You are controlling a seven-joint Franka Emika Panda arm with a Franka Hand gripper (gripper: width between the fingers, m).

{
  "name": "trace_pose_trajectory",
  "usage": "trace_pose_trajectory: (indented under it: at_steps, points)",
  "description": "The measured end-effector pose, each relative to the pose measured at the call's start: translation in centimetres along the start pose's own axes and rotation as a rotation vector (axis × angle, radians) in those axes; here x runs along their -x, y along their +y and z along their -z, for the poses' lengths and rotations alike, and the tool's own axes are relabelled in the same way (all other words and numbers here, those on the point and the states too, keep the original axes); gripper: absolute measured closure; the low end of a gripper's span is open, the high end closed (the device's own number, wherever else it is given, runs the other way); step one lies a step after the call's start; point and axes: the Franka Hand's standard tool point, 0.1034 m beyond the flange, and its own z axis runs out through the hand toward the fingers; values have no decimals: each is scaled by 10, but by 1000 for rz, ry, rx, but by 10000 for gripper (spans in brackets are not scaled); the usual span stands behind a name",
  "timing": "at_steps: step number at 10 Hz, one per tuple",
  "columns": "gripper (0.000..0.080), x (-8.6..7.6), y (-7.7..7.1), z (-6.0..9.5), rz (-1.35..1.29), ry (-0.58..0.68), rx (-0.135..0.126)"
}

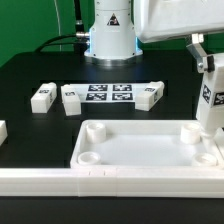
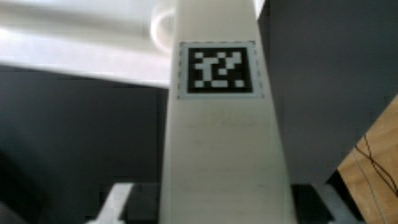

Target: Assemble desk

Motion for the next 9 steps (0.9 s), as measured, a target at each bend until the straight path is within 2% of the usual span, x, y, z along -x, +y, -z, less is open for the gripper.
trace_pose_trajectory:
  at_steps: [2, 9]
  points:
    - [509, -5, 4, -3, 4, 54, 10]
    - [509, -1, 3, -11, 11, 48, 10]
